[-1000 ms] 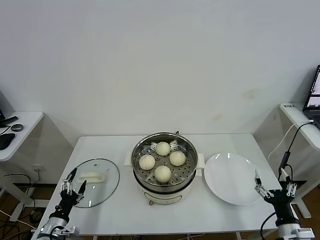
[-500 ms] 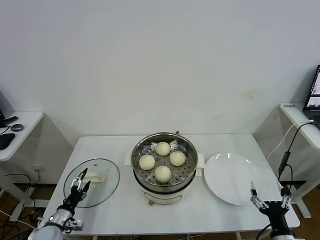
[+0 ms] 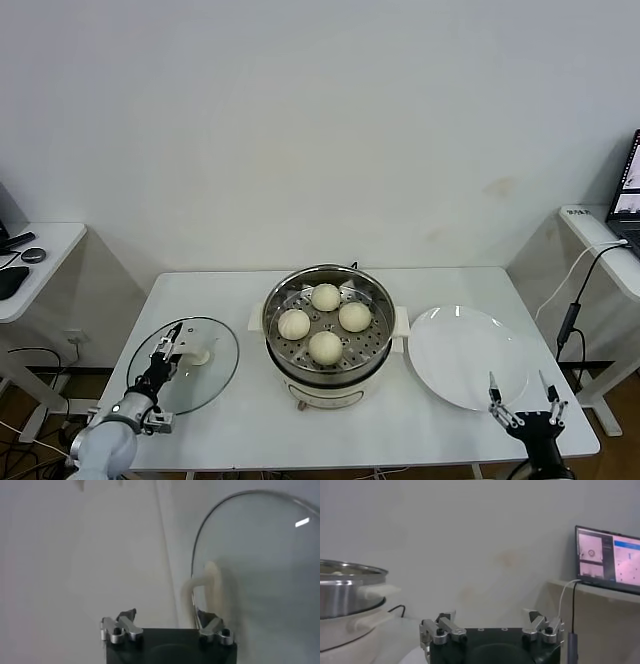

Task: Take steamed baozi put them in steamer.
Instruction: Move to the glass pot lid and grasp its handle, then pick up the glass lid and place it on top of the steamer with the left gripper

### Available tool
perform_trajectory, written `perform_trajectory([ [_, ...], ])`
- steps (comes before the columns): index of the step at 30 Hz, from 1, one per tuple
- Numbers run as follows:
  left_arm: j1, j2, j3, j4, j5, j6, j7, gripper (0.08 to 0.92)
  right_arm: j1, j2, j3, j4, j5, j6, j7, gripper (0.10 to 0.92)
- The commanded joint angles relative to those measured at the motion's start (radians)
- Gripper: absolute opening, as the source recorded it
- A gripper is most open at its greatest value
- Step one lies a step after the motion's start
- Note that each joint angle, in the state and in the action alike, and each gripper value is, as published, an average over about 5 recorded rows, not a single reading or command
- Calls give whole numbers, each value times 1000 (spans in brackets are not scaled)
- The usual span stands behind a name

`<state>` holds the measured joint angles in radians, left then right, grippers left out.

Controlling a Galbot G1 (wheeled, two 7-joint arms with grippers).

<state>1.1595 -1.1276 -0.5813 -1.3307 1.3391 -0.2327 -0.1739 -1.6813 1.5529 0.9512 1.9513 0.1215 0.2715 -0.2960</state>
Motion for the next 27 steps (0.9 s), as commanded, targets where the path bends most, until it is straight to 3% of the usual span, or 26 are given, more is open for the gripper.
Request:
perform_trajectory([
  [1, -79, 5, 21, 94, 14, 3, -1, 657, -7, 8, -14, -5, -18, 2, -2, 823],
  [9, -74, -1, 18, 110, -38, 2, -47, 432, -7, 4, -21, -13, -13, -4, -8, 823],
  [13, -35, 12, 16, 51, -113, 6, -90, 311, -10, 4, -28, -15, -14, -7, -11, 823],
  [19, 94, 70, -5, -173, -265, 60, -98, 173, -13, 0, -41, -23, -31, -3, -19, 823],
  [24, 258, 138, -47, -430, -359, 231, -128, 166, -20, -5, -64, -28, -44, -1, -29, 823],
  [27, 340, 180, -79, -589, -375, 358, -95, 166, -27, -5, -86, -40, -55, 5, -32, 823],
])
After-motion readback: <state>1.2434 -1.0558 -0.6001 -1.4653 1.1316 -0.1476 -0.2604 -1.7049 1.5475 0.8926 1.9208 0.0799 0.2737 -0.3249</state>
